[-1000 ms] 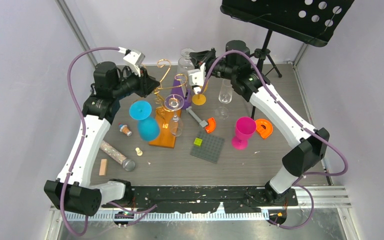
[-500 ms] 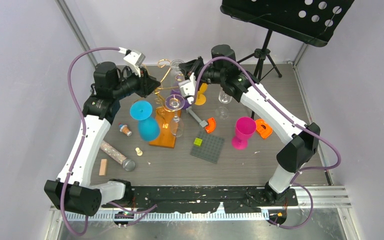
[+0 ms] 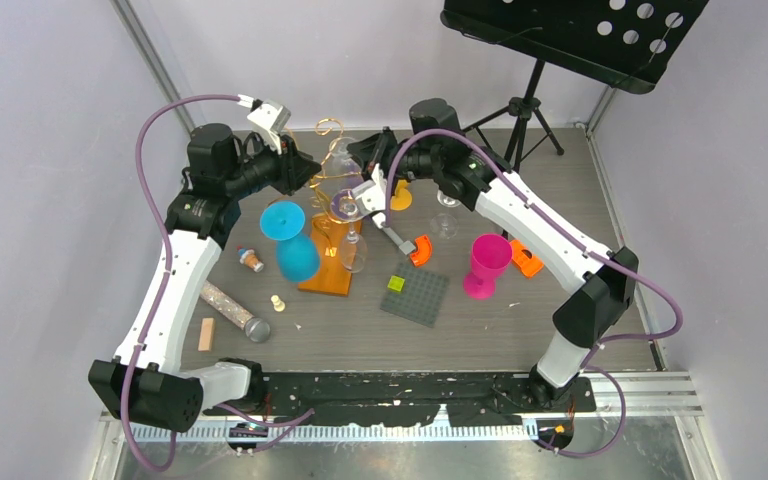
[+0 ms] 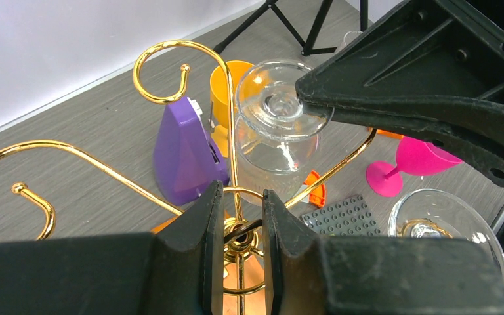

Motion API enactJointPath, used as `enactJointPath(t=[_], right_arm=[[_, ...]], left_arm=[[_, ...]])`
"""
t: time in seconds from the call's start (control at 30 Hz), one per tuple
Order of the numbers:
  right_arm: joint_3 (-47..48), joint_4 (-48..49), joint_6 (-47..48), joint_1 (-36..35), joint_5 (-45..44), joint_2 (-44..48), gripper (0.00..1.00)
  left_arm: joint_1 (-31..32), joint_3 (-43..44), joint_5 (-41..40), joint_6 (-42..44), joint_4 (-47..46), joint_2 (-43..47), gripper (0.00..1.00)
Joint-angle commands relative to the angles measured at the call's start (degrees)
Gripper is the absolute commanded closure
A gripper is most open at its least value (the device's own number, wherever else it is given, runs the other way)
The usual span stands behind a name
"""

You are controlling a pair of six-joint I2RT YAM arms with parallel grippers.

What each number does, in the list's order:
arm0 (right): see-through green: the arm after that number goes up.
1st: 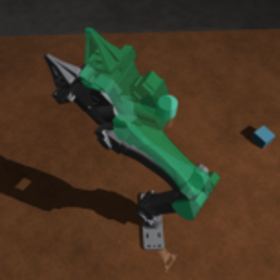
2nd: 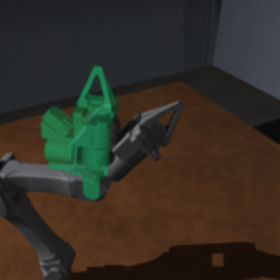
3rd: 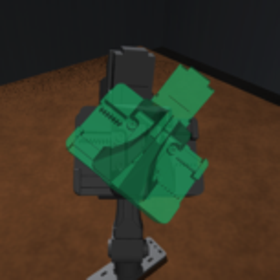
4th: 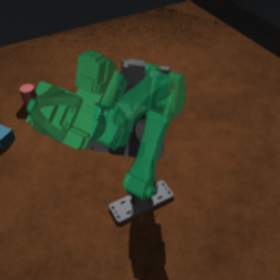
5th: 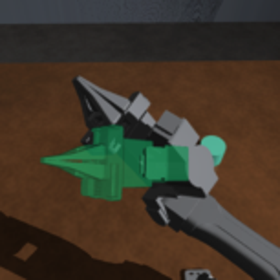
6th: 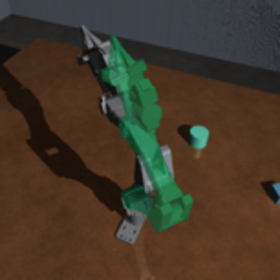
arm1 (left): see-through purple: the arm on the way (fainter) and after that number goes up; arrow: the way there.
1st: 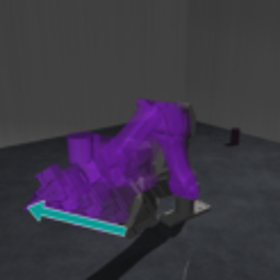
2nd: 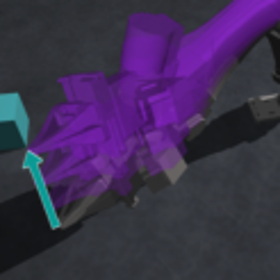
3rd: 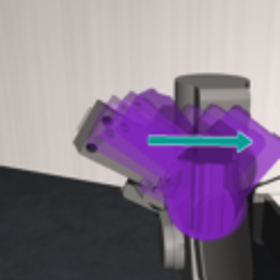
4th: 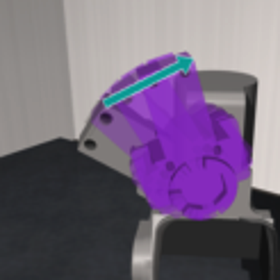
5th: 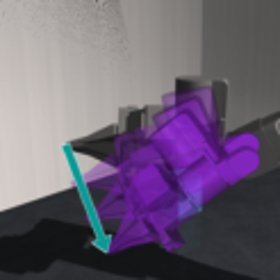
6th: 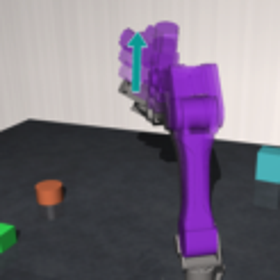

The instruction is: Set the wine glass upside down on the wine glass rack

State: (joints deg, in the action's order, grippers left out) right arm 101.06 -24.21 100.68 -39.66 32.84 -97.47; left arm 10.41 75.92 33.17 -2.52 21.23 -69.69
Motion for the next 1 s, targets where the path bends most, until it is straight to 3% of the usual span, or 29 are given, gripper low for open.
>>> enactJointPath(t=[0.0,0.57,0.97], right_arm=[[1.3,2.0,2.5,-0.8,0.2,4.7,0.95],[-6.1,0.5,1.6,-0.9,-2.9,11.7,0.95],[-4.0,2.3,-3.9,-0.2,-10.9,9.9,0.95]], left_arm=[[-0.1,-0.8,-0.2,0.5,-0.4,-0.2,1.00],[-0.1,-0.8,-0.8,1.0,0.3,-0.4,1.00],[-0.1,-1.6,-1.2,1.4,0.0,-0.5,1.00]])
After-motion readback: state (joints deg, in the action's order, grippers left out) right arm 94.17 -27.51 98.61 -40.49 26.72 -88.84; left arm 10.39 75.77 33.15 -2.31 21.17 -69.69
